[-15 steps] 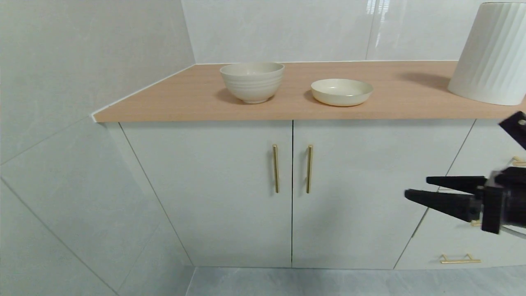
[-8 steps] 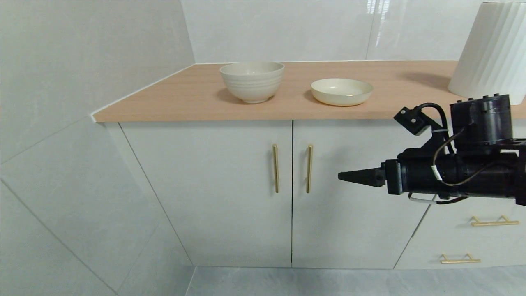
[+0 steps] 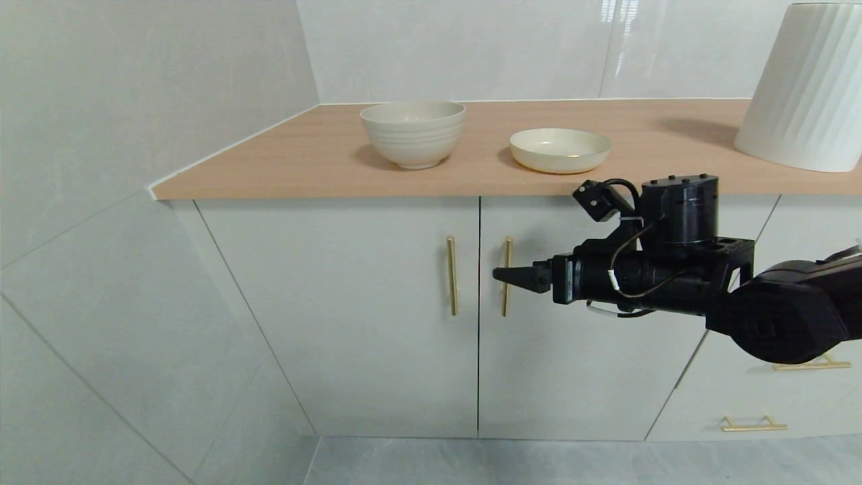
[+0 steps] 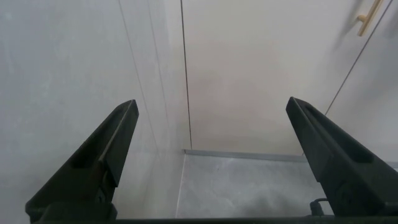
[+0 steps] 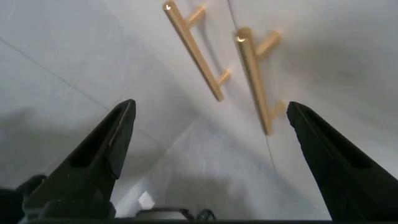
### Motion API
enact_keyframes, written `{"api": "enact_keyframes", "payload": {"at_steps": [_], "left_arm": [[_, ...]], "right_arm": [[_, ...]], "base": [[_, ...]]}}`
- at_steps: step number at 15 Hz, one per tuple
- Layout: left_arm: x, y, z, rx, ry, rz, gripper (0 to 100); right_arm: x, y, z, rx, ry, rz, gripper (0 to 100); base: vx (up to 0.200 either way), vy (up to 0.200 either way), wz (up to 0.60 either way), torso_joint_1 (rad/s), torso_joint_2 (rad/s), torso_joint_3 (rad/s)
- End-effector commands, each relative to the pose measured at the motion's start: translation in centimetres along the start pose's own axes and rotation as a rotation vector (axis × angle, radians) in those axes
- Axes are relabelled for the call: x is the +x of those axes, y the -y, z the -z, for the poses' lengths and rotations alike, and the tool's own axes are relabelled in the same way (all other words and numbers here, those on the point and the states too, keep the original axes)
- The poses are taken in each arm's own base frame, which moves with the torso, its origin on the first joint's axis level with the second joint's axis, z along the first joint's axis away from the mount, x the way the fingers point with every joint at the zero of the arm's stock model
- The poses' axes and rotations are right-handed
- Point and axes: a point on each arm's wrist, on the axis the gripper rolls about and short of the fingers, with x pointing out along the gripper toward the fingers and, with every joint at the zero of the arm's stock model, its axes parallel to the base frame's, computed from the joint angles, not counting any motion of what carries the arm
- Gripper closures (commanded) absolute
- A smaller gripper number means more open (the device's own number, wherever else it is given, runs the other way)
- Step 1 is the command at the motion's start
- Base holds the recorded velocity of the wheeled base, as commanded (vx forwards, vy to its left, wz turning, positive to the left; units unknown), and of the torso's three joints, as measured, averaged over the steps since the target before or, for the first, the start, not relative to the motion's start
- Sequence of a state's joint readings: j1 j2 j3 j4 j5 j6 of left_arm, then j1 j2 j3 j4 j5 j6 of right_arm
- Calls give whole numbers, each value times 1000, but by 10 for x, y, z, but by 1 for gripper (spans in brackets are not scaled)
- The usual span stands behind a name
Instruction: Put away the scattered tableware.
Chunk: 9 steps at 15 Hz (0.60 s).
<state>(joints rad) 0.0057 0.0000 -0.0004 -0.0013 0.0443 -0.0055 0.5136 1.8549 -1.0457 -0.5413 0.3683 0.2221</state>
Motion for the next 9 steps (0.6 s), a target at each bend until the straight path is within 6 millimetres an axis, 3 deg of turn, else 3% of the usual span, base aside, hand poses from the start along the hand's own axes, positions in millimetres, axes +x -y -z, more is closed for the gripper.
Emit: {"api": "enact_keyframes", "payload": {"at_steps": [1, 7, 9], "left_arm": [[0, 0, 0, -1, -2, -1, 0], [0, 0, 0, -1, -2, -1, 0], [0, 0, 0, -1, -2, -1, 0]], "right_arm": [[12, 2, 10, 28, -26, 4, 0], [31, 8, 19, 14, 21, 62, 0], [46, 8, 25, 36, 55, 82, 0]], "base": [[0, 0, 0, 0, 0, 0], [0, 0, 0, 0, 0, 0], [0, 0, 0, 0, 0, 0]]}}
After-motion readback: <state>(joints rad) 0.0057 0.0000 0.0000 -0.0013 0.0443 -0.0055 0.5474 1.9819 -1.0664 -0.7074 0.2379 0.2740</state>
